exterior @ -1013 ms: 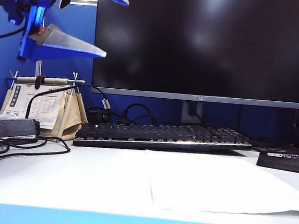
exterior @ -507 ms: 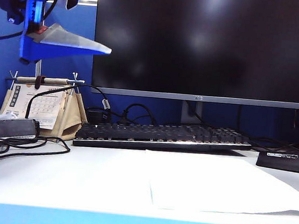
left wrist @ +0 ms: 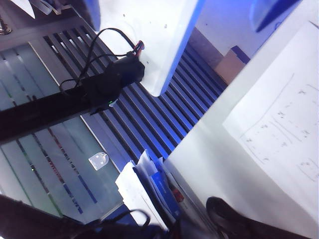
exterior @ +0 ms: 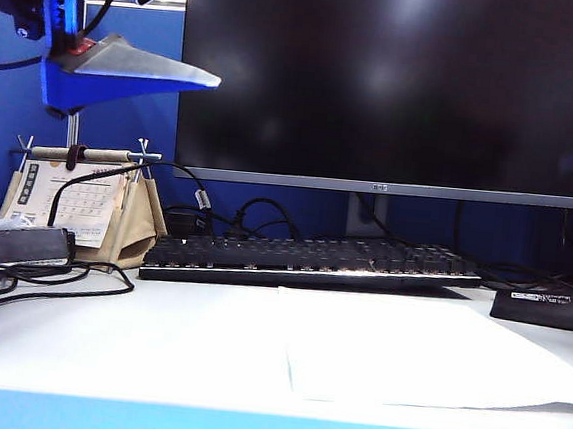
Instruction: Put a wrinkled paper upside down.
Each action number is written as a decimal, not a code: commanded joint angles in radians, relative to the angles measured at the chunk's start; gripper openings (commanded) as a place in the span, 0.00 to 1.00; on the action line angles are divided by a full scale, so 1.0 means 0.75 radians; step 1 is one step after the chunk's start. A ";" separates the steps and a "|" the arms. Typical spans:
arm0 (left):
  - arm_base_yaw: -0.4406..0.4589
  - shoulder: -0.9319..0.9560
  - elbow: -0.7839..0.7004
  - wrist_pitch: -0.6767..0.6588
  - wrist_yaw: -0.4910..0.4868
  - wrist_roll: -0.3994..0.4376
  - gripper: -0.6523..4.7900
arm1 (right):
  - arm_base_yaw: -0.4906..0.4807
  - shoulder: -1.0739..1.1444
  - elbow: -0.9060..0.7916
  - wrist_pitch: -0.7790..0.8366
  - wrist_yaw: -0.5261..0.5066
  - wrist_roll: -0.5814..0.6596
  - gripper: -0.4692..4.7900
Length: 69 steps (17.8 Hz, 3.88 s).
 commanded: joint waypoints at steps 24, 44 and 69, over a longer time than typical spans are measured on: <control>-0.001 -0.004 0.004 -0.037 0.017 0.016 0.85 | 0.312 0.394 0.034 0.005 0.306 -0.285 0.69; -0.001 -0.004 0.004 -0.054 0.035 0.016 0.85 | 0.312 0.404 0.034 0.026 0.095 -0.353 0.08; -0.001 -0.004 0.004 -0.026 0.081 0.023 0.85 | 1.038 -0.288 0.794 -0.935 1.200 -0.691 0.08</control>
